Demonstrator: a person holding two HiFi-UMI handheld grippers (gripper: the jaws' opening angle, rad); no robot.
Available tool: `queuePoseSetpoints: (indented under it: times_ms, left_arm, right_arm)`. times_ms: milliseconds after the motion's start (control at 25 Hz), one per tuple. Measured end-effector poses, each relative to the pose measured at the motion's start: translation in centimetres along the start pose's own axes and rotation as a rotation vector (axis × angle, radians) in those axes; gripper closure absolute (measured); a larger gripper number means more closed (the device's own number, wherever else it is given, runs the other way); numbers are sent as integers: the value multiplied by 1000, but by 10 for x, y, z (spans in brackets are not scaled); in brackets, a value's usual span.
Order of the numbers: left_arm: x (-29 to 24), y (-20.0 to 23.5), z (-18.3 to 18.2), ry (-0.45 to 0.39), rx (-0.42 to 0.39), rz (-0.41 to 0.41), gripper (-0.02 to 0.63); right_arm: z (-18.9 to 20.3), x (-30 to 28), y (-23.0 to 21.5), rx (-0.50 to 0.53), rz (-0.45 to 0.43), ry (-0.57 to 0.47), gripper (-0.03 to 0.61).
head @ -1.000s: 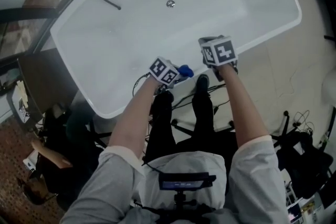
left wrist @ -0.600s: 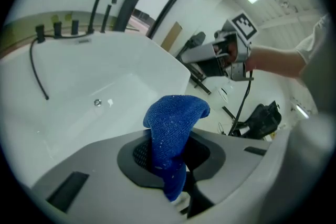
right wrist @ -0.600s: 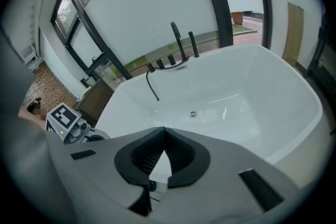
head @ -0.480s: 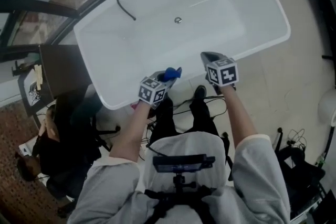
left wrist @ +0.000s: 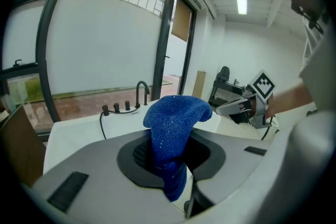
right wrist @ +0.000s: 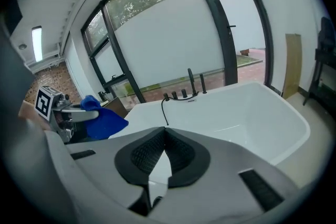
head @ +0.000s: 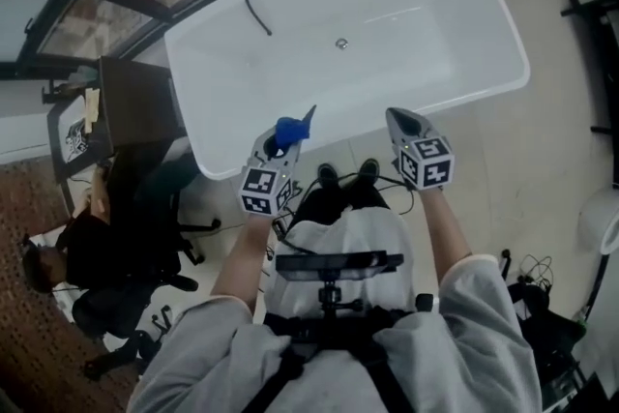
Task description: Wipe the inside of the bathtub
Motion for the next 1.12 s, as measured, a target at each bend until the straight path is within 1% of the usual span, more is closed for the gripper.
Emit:
queuePoseSetpoints:
  times_ms: [160,320,440,520,640,760,920,1040,1120]
  left_arm:
    - [31,13,-18,-62,-16,-22,532]
    - [53,34,-26,-114,20,-57,532]
    - [67,49,-21,-129,10,-74,532]
    - [73,60,-17,-135,21,-84,532]
    - [84,67,-10,-128,20,-83,532]
    - [98,68,-9,-131,20,-87,532]
    - [105,61,-11,-144,31,-116,532]
    - [109,54,-11,-152,35,-151,532]
    - [111,49,-10,-154,54,-189,531]
  right_arm:
    - [-2,20,24,3,53,-50,569]
    - [-13,31,45,35,88,-83,569]
    - [-13,39,59,12,104,-111,569]
    - [-12,43,66,9,124,-126,569]
    - [-11,53,74,8,148,-144,569]
    - [-11,63,76,17,167,-148,569]
    - [-16,76,65,30,182,-155,569]
    - [-16,84,57,38,168,-150,571]
    - [-14,89,51,47,152,-138,571]
Point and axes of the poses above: the fingertips, and each gripper's own axes: x backward along the fingers, y to its left, z out of its underside, the point moved 2 cm from there along x, backward along the fingers, and after that the axes turned 10 degrees about -z, right-handed, at the moved point
